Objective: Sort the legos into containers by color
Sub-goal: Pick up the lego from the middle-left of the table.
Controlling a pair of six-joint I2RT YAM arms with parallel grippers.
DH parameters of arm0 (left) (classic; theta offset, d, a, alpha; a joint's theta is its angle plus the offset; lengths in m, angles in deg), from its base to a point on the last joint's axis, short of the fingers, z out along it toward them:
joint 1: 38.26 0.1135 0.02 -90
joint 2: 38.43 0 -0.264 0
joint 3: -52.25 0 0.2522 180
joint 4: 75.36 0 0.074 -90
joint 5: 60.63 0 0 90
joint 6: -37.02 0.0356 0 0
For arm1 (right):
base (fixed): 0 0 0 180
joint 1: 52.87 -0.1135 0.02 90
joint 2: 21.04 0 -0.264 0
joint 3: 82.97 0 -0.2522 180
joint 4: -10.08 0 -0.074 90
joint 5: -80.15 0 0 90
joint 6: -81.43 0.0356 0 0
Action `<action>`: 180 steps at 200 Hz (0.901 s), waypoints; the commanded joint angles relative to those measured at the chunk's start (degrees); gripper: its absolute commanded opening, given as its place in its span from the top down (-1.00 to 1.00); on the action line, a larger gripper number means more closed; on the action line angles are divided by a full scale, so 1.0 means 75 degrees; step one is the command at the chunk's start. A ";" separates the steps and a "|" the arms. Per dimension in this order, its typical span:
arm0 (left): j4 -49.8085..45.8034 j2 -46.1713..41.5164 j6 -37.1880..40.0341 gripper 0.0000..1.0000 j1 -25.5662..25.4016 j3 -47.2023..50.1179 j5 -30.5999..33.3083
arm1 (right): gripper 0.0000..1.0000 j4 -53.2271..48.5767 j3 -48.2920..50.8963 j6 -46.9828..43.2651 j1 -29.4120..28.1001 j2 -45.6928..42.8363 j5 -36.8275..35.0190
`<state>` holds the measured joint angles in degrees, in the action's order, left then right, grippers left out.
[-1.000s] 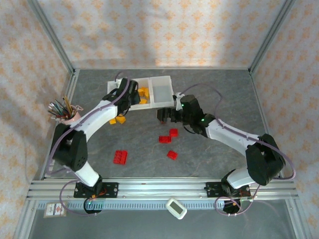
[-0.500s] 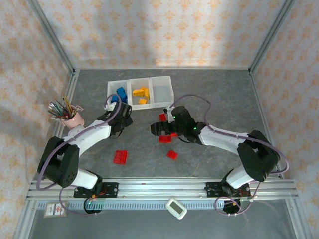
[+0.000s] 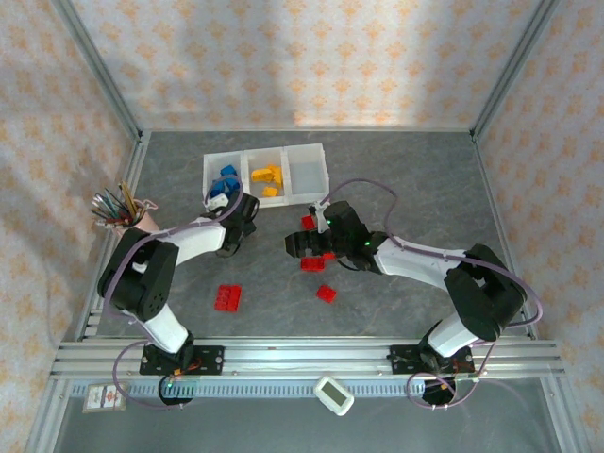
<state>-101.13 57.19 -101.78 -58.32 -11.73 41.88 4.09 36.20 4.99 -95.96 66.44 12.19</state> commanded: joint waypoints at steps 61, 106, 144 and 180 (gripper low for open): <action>0.0220 0.0766 -0.0169 0.05 0.0248 -0.0460 0.0698 | -0.99 0.0025 -0.0133 -0.0192 -0.0020 0.0075 -0.0232; 0.0346 0.0500 -0.0139 0.34 0.0248 -0.0037 0.0499 | -0.99 -0.0005 -0.0193 -0.0193 -0.0019 0.0101 -0.0221; 0.0135 -0.0241 -0.0080 0.38 -0.0059 0.0435 0.0465 | -0.99 -0.0060 -0.0318 -0.0095 -0.0014 0.0072 -0.0138; -0.0292 -0.1169 -0.0069 0.38 -0.0676 0.0663 0.0510 | -0.99 -0.0142 -0.0449 0.0216 0.0133 -0.0152 -0.0294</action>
<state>-100.23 53.25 -102.50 -60.81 -7.45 44.81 3.59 35.17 4.88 -95.87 66.66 11.95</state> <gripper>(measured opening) 0.315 0.996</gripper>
